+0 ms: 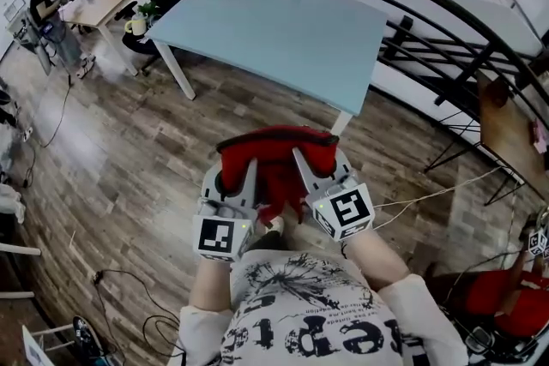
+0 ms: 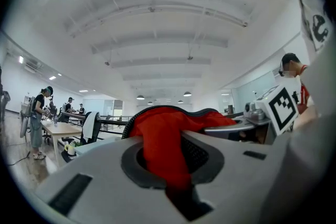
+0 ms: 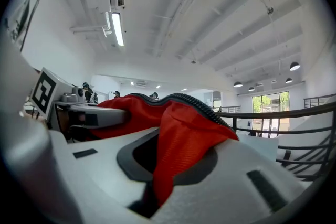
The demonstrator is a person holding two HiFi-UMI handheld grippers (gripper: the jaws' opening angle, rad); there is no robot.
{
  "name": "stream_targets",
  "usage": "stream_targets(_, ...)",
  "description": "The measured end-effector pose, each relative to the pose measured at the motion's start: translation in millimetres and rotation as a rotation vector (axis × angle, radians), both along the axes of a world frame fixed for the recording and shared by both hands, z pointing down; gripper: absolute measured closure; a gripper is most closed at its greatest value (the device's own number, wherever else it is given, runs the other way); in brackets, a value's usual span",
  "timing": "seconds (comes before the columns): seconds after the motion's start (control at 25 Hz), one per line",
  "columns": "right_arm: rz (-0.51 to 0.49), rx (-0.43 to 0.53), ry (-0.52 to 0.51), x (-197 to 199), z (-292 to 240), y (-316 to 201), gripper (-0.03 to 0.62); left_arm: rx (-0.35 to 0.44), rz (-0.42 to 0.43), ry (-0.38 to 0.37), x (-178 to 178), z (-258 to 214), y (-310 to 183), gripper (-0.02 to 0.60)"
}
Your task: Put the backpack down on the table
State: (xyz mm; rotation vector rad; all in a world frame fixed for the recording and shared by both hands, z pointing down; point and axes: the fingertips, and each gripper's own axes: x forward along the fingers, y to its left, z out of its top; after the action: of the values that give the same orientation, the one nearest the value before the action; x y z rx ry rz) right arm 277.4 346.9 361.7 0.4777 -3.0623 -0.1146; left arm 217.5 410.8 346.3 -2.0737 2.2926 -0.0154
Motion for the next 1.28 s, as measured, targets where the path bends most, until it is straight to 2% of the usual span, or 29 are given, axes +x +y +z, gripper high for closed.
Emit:
stream_targets(0.24,0.032,0.032,-0.056,-59.5,-15.0,-44.7,0.569,0.014,0.042,-0.014,-57.0,-10.9,-42.6,0.540)
stream_targets(0.36,0.043,0.013,-0.061,-91.0,-19.2,-73.3,0.569,0.026,0.045,-0.031,-90.7,-14.8,-71.1,0.540)
stream_targets(0.56,0.036,-0.001,-0.070,-131.2,-29.3,-141.4,0.569,-0.011,0.035,-0.038,-129.8,-25.7,-139.3,0.540)
stream_targets(0.88,0.003,0.066,-0.070,-201.4,-47.5,-219.9,0.568,0.066,0.008,-0.065,-200.5,-51.7,-219.9,0.540)
stream_targets(1.12,-0.004,0.089,-0.084,-259.9,-51.1,-310.7,0.568,0.078,0.001,-0.065,-258.6,-52.5,-310.2,0.540)
stream_targets(1.28,0.005,0.105,-0.107,-293.6,-64.6,-372.4,0.568,0.087,-0.001,-0.065,-292.9,-70.7,-372.2,0.540)
